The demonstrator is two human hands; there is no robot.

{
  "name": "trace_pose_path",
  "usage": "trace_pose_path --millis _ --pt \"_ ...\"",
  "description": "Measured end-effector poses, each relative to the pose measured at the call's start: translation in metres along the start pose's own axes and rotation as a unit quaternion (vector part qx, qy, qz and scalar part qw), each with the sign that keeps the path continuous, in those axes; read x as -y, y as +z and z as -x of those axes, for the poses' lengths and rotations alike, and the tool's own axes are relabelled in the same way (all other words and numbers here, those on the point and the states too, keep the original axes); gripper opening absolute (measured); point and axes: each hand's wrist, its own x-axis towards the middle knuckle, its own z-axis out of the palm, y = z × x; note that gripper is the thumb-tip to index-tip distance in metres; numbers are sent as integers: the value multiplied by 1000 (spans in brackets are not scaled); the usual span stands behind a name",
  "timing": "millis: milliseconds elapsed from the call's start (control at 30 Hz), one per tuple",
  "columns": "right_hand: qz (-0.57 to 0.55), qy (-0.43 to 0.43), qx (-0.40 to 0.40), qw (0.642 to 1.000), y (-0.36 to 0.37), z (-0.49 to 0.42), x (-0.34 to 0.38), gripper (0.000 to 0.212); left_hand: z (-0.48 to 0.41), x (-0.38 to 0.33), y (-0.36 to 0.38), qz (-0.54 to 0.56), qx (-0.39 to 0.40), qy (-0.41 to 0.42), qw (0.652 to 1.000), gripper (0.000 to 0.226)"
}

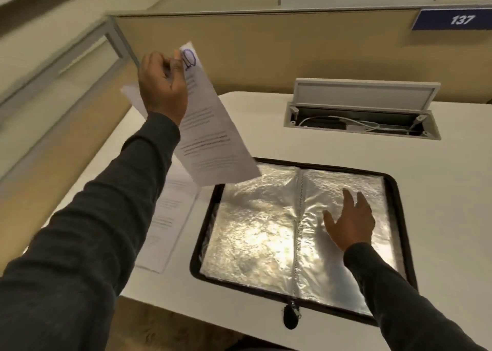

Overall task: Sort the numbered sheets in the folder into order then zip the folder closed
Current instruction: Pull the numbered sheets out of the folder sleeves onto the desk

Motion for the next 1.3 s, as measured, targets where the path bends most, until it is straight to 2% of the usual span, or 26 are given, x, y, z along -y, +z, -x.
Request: trace_pose_path --millis 67,233,367,633,767,967,1133,1300 --pt "3 -12 20 1000 7 4 13 81 -6 19 -9 -32 27 25 999 39" --pt "-3 -30 51 998 27 17 40 79 8 72 -19 -125 157 47 979 48" --pt "24 -38 81 996 42 23 50 80 39 117 -16 -188 288 62 937 48" --pt "64 -39 79 994 57 27 57 79 95 184 -7 -238 447 33 862 40" --pt "70 -33 75 994 60 29 59 79 110 200 -3 -250 481 21 840 42" --pt "80 -29 75 994 63 32 61 77 122 213 2 -283 514 22 810 55" --pt "87 -22 79 993 66 35 63 76 132 216 2 -276 494 9 824 50" --pt "100 -18 82 991 69 39 67 78 151 196 1 -225 428 -1 875 44"
